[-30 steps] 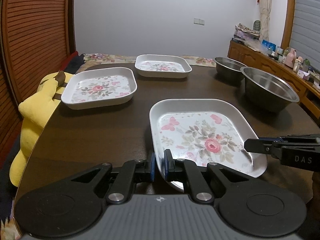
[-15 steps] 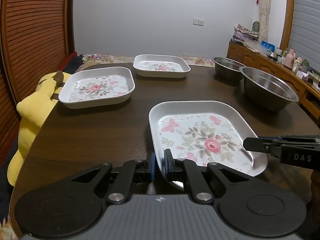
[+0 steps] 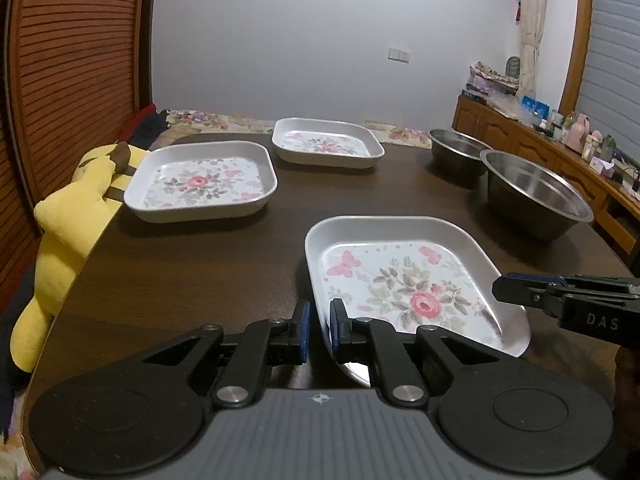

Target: Organize plates and bowls

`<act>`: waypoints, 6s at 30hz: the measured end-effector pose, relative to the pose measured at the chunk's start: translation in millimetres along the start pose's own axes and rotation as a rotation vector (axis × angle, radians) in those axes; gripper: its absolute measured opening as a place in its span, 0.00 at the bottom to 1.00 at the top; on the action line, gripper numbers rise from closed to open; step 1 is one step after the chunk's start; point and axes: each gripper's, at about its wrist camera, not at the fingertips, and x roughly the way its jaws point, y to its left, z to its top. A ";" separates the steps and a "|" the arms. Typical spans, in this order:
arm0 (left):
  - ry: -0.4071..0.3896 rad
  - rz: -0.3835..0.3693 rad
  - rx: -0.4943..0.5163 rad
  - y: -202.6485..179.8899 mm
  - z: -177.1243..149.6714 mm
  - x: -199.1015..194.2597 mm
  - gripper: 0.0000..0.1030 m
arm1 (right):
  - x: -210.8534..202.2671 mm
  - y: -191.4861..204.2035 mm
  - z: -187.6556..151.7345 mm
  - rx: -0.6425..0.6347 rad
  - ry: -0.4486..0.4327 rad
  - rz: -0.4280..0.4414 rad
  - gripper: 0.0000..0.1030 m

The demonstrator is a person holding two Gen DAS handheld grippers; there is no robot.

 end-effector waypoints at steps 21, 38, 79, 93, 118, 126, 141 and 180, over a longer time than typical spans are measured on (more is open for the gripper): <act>-0.077 -0.049 -0.020 -5.1 24.6 -26.1 0.11 | -5.7 -3.5 2.0 0.010 -0.037 -0.003 0.14; -0.113 0.044 -0.005 16.8 42.9 -14.3 0.62 | -4.8 4.6 28.6 -0.054 -0.069 -0.006 0.37; -0.028 0.155 -0.043 169.6 96.9 92.4 0.40 | 172.8 82.0 130.8 -0.159 0.201 0.112 0.38; -0.013 0.123 -0.056 173.3 92.8 100.2 0.24 | 199.2 82.5 124.8 -0.152 0.277 0.114 0.27; -0.011 0.105 -0.054 164.8 88.7 99.7 0.13 | 203.7 87.7 122.6 -0.166 0.287 0.130 0.18; 0.005 0.088 -0.069 165.4 89.5 97.2 0.12 | 200.5 81.1 122.5 -0.131 0.287 0.135 0.13; -0.038 0.077 -0.039 145.5 95.8 75.6 0.11 | 169.4 75.0 125.4 -0.120 0.243 0.133 0.13; -0.079 -0.046 0.074 44.4 73.6 -0.4 0.11 | 38.6 28.4 91.8 -0.055 0.101 0.052 0.13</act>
